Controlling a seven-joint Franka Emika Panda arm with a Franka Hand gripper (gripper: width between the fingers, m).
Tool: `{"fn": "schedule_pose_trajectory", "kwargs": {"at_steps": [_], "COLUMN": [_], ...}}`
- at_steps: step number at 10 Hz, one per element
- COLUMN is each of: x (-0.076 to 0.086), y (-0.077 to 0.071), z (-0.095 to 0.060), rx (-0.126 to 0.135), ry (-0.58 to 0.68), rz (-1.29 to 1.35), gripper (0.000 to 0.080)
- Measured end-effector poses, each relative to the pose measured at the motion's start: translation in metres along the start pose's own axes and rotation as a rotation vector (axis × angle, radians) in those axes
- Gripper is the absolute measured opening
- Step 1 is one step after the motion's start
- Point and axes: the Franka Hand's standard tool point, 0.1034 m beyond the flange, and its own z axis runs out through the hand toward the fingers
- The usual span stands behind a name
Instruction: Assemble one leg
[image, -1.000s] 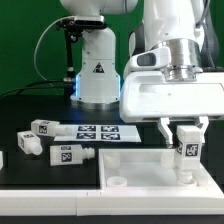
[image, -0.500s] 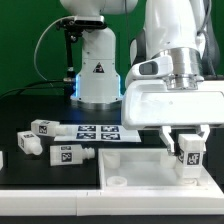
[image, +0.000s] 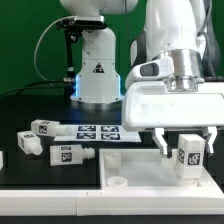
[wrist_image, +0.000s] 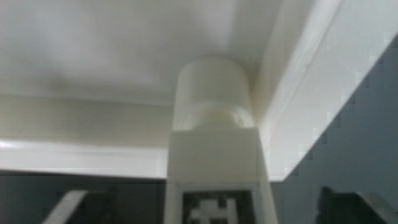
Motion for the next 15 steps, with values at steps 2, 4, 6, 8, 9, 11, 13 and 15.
{"fn": "schedule_pose_trajectory", "kwargs": {"at_steps": [2,4,6,8,9,11,13,15], "x": [0.017,0.019,0.018,0.018,0.017,0.018,0.017,0.017], "y": [0.007,0.003,-0.004,-0.008,-0.008,-0.004,-0.003,0.0], "z": [-0.011,-0.003,0.004,0.004,0.004,0.004,0.005,0.007], "rx": [0.005,0.025,0.029,0.029,0.028,0.011,-0.007,-0.051], "ry": [-0.02,-0.212,-0.31,-0.344,-0.346,-0.344,-0.347,-0.345], "rz": [0.004,0.016,0.064,0.088,0.087,0.164,0.254,0.465], "gripper": [0.0643,0.0648,0.0649,0.0621,0.0472,0.0335,0.029,0.029]}}
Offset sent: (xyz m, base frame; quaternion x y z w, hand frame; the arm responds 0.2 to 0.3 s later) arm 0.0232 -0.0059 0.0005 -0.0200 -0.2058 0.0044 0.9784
